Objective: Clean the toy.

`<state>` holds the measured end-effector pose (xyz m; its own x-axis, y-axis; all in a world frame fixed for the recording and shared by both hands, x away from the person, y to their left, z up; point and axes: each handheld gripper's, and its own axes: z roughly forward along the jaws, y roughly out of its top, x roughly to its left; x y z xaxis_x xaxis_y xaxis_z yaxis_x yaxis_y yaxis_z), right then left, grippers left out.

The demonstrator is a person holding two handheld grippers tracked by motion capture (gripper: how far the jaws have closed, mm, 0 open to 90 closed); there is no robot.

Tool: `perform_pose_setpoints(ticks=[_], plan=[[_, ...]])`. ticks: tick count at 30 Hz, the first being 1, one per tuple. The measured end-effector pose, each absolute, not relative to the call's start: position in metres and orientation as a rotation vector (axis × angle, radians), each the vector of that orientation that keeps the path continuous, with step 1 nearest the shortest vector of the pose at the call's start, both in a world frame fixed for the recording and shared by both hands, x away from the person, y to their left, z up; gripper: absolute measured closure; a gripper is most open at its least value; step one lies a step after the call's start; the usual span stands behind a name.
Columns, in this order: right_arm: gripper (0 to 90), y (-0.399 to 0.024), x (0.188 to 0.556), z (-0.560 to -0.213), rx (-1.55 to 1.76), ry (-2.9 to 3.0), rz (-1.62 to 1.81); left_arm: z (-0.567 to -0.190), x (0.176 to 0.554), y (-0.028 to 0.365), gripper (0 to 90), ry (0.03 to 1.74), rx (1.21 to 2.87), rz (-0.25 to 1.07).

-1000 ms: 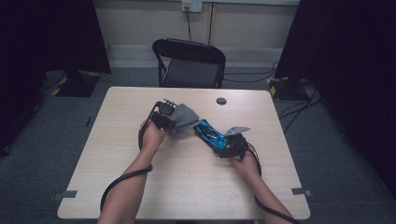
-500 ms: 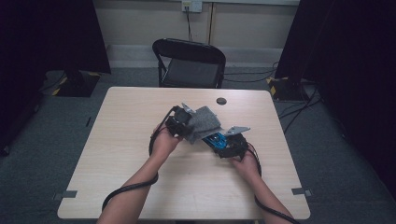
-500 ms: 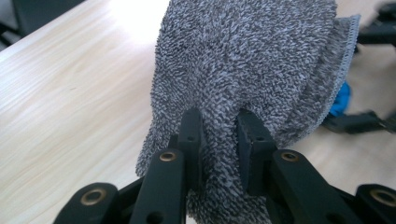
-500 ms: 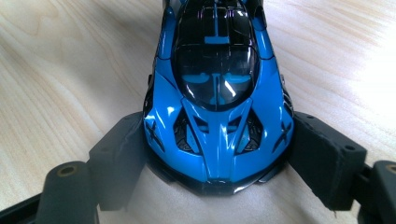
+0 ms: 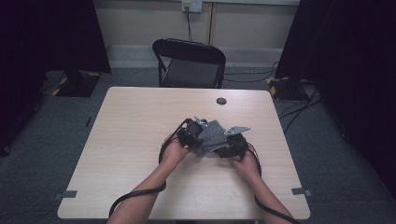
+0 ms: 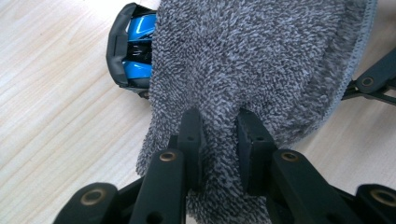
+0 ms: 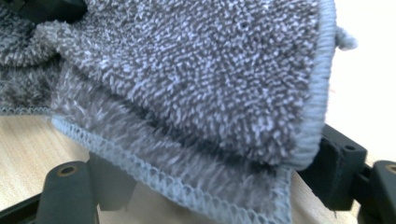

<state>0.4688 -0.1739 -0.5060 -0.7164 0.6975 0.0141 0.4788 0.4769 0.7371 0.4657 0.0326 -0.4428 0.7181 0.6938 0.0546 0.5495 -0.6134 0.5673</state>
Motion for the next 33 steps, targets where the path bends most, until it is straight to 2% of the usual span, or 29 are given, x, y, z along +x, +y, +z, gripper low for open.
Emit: perform_pose_setpoints(ticks=[25,33], plan=[[22.5,-0.174,0.469,-0.506,1.001,2.439,1.082,-0.433,0.497,0.059,74.0,1.079,2.377,0.449],[22.4,-0.174,0.469,-0.506,1.001,2.439,1.082,-0.434,0.504,0.071,74.0,1.133,2.331,0.428]])
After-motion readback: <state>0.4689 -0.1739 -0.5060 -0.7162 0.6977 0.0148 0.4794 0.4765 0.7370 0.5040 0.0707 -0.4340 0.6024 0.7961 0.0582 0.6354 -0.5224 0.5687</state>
